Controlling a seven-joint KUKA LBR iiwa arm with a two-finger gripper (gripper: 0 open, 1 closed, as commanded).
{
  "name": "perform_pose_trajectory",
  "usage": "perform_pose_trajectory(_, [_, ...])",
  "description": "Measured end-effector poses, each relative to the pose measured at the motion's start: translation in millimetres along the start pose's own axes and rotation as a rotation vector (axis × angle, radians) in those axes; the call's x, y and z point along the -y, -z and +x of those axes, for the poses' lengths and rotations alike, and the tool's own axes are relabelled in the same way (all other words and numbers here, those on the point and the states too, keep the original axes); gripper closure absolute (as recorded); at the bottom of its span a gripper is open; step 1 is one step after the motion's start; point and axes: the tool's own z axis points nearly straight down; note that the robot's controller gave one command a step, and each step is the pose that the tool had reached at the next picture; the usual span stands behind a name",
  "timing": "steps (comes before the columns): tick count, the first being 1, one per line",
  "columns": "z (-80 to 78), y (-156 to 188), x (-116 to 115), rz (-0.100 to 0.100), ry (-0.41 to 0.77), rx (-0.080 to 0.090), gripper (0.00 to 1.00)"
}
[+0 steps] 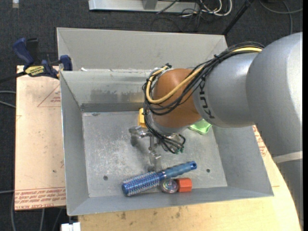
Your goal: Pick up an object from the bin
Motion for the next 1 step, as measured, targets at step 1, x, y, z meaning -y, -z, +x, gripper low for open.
perform_pose_trajectory(1, [60.1,88.1,-36.7,0.000,0.307,0.000,0.00])
